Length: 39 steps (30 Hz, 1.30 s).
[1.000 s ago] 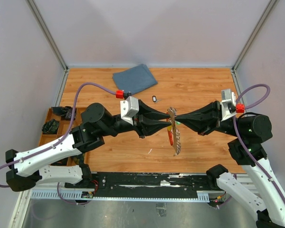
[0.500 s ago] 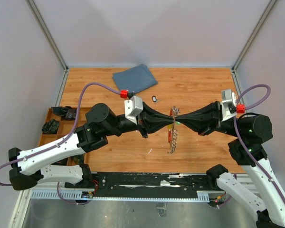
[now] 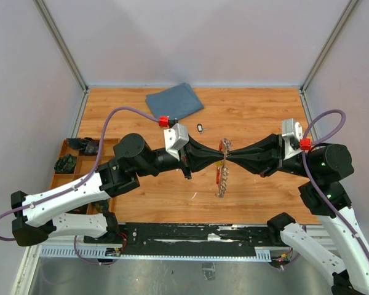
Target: Put the keys on the keyring
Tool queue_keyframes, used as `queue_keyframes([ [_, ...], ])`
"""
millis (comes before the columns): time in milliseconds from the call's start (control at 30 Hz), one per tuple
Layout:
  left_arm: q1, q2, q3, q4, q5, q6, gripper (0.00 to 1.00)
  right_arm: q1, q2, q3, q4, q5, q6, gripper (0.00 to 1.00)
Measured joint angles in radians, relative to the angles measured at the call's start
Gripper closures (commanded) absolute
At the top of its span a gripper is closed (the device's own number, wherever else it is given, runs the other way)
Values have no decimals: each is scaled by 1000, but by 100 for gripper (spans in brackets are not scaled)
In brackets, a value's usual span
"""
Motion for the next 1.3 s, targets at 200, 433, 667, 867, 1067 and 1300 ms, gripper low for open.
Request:
queue_keyframes([
  [200,0,2,48,-131,-34,41,99,0,16,99,-232,-26,-146,64],
  [433,0,50,204,-372,-52,145,99,0,69,240,-513,-58,-344,62],
  [667,-5,142,319,-649,-84,280,99,0,146,272,-665,-99,-458,61],
  [867,-43,204,351,-808,-176,372,99,0,177,264,-694,-120,-490,61],
  [1067,-50,208,360,-859,-216,402,100,0,170,194,-666,-131,-482,61],
  [1300,-52,203,360,-859,-219,404,100,3,150,73,-536,-128,-402,62],
])
